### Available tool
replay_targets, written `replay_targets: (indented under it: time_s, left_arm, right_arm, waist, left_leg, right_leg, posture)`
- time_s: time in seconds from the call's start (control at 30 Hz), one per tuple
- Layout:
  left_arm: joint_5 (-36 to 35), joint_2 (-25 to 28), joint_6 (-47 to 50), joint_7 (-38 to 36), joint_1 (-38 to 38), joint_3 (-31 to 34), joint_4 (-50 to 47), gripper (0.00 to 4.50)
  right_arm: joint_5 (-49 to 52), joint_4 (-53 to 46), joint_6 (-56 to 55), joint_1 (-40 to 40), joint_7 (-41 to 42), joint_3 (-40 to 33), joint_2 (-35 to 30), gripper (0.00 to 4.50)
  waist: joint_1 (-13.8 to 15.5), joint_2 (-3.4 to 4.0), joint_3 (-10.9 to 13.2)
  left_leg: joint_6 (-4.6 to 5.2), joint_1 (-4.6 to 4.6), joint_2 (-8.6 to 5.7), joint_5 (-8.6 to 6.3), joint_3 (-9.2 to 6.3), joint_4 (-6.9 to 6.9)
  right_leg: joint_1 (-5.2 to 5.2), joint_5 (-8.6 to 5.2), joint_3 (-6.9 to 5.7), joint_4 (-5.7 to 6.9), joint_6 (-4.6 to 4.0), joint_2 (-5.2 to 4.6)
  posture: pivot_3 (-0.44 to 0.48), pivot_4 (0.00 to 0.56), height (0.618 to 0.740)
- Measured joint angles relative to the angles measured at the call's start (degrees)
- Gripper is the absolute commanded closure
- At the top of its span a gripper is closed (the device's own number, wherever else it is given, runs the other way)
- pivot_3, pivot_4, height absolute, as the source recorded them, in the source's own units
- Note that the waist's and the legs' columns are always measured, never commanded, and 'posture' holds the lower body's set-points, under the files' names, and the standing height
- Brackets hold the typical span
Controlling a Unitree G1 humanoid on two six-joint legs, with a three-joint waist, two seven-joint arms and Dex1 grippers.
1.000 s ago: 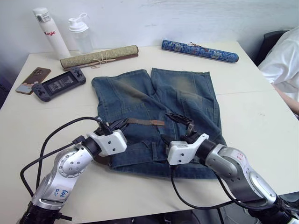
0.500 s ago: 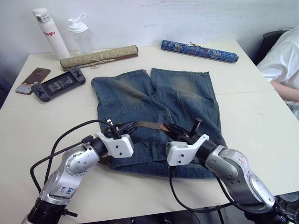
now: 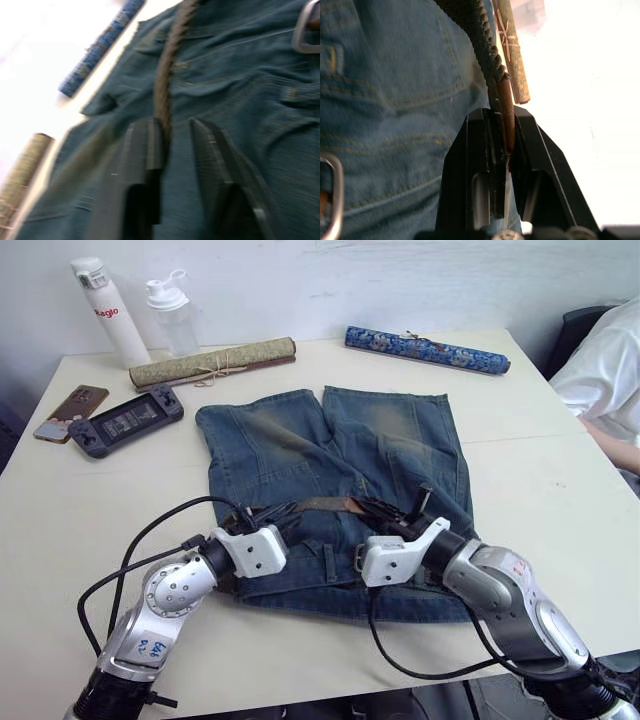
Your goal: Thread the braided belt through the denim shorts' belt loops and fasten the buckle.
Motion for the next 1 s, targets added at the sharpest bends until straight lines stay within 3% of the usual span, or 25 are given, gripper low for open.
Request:
replay_targets:
  time_s: [0.13, 0.23, 0.27, 0.3, 0.37, 0.43, 0.5, 0.67, 1.0]
  left_arm:
    - [-17.1, 1.4, 10.1, -5.4, 1.6, 7.6, -7.2, 1.96]
    - [-38.8, 5.0, 26.1, -6.1, 5.1, 14.6, -12.2, 1.96]
    - [-51.3, 7.3, 33.6, -4.2, 6.6, 16.7, -12.0, 1.96]
    - [-64.0, 9.8, 39.7, -1.5, 8.4, 17.6, -11.2, 1.96]
    - [-81.9, 10.8, 44.2, 4.5, 10.2, 17.3, -10.2, 1.96]
    - [-98.2, 7.8, 44.7, 16.6, 10.5, 15.3, -7.5, 1.96]
    - [-108.7, 2.9, 41.9, 28.6, 10.3, 12.1, -4.7, 1.96]
    - [-116.1, -10.4, 36.8, 43.0, 6.0, 9.6, -4.2, 1.96]
    - [-116.8, -21.1, 34.9, 52.6, 3.9, 10.8, -4.6, 1.96]
  right_arm:
    - [0.6, 3.0, -2.9, -0.8, -0.6, -1.0, -1.0, 4.5]
    - [0.7, 5.2, -6.0, -2.0, -1.5, -1.8, -1.9, 4.5]
    - [0.7, 6.4, -7.2, -2.8, -2.0, -2.2, -2.0, 4.5]
    - [0.7, 7.1, -8.3, -3.5, -2.7, -2.3, -2.1, 4.5]
    - [0.7, 8.1, -10.4, -4.3, -3.7, -2.3, -2.1, 4.5]
    - [0.5, 8.9, -13.5, -4.8, -5.3, -2.2, -2.0, 4.5]
    - [0.3, 9.5, -16.3, -5.4, -6.4, -2.1, -2.0, 4.5]
    - [-0.4, 10.4, -20.5, -6.6, -7.4, -1.8, -1.8, 4.5]
    - [-0.8, 10.9, -22.8, -7.2, -7.4, -1.7, -0.6, 4.5]
  waist:
    - [0.0, 0.0, 0.0]
    - [-0.1, 0.04, 0.0]
    - [-0.2, 0.03, 0.0]
    - [-0.2, 0.03, 0.0]
    - [-0.2, 0.06, 0.0]
    - [0.1, 0.07, 0.0]
    - [0.2, 0.03, 0.0]
    - [0.1, 0.01, 0.0]
    - [0.2, 0.01, 0.0]
  left_leg:
    - [-0.02, 0.08, 0.02, 0.01, -0.05, 0.02]
    - [-0.03, 0.34, 0.03, 0.01, -0.15, -0.01]
    - [-0.03, 0.42, 0.06, 0.01, -0.24, 0.0]
    - [-0.04, 0.44, 0.08, 0.02, -0.3, 0.0]
    - [-0.04, 0.5, 0.06, 0.01, -0.38, 0.01]
    - [-0.02, 0.53, -0.04, 0.0, -0.52, 0.07]
    - [0.01, 0.52, -0.07, -0.01, -0.61, 0.19]
    - [0.04, 0.51, -0.12, -0.01, -0.66, 0.3]
    - [0.01, 0.51, -0.12, 0.0, -0.67, 0.29]
  right_leg:
    - [0.09, 0.0, -0.02, 0.02, 0.0, 0.0]
    - [0.42, -0.01, -0.03, -0.11, 0.01, -0.01]
    - [0.55, -0.01, -0.07, -0.14, 0.0, 0.0]
    - [0.62, -0.01, -0.09, -0.17, 0.0, -0.01]
    - [0.75, -0.01, -0.11, -0.22, 0.01, -0.07]
    - [0.9, -0.01, -0.14, -0.25, 0.01, -0.12]
    - [1.01, -0.01, -0.19, -0.25, 0.02, -0.12]
    - [1.08, -0.01, -0.23, -0.26, 0.03, -0.01]
    - [1.07, -0.01, -0.2, -0.31, 0.03, 0.08]
  posture:
    - [0.0, 0.15, 0.737]
    - [0.0, 0.15, 0.737]
    - [0.0, 0.15, 0.737]
    - [0.0, 0.15, 0.737]
    - [0.0, 0.15, 0.737]
    - [0.0, 0.15, 0.737]
    - [0.0, 0.15, 0.737]
    - [0.0, 0.15, 0.737]
    - [0.0, 0.15, 0.737]
